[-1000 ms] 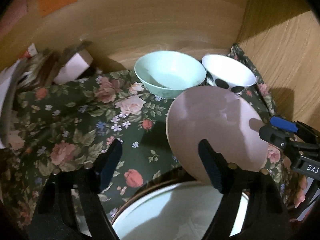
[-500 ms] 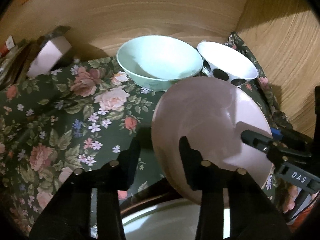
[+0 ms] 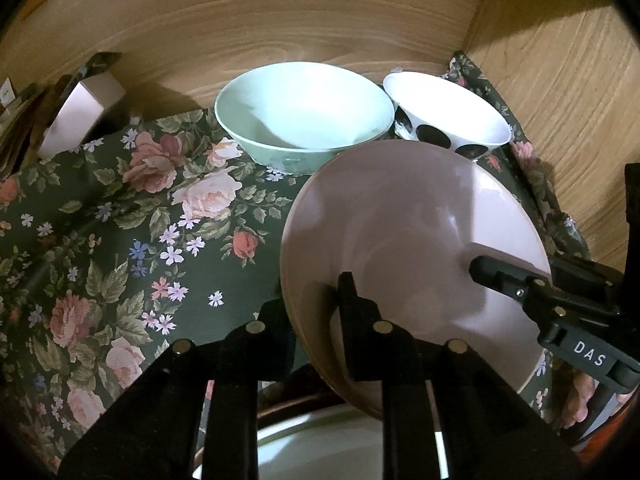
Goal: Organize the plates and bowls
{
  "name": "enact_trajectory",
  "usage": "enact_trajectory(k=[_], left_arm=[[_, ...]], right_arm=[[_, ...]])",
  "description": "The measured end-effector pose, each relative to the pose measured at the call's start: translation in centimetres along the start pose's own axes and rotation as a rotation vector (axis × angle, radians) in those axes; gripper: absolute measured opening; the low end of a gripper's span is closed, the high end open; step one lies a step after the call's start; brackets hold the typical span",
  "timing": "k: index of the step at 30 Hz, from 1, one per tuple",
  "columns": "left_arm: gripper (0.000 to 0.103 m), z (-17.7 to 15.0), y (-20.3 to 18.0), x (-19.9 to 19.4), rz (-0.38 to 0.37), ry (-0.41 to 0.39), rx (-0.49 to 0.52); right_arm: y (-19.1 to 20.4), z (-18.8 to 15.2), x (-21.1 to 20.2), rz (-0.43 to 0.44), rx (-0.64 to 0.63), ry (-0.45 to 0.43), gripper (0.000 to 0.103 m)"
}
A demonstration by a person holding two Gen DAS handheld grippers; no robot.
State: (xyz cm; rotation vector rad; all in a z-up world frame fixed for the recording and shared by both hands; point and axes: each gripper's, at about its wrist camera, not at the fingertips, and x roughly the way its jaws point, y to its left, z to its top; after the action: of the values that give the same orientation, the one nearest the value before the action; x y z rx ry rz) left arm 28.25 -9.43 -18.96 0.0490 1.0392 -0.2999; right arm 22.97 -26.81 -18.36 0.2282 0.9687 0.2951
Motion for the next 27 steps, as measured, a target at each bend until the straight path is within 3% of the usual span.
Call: enact_trajectory(k=[14, 27], left_arm=[[0.018, -0.6, -0.1, -5.1, -0.011, -0.103, 0.006], [0.018, -3.2, 1.5, -10.0, 0.015, -0.177, -0.034]], right_arm=[[1.9, 0.3, -4.1, -0.002, -0.039, -0.08, 0.024], [6.6, -0.6, -6.2, 0.023, -0.109, -0.117, 0.024]])
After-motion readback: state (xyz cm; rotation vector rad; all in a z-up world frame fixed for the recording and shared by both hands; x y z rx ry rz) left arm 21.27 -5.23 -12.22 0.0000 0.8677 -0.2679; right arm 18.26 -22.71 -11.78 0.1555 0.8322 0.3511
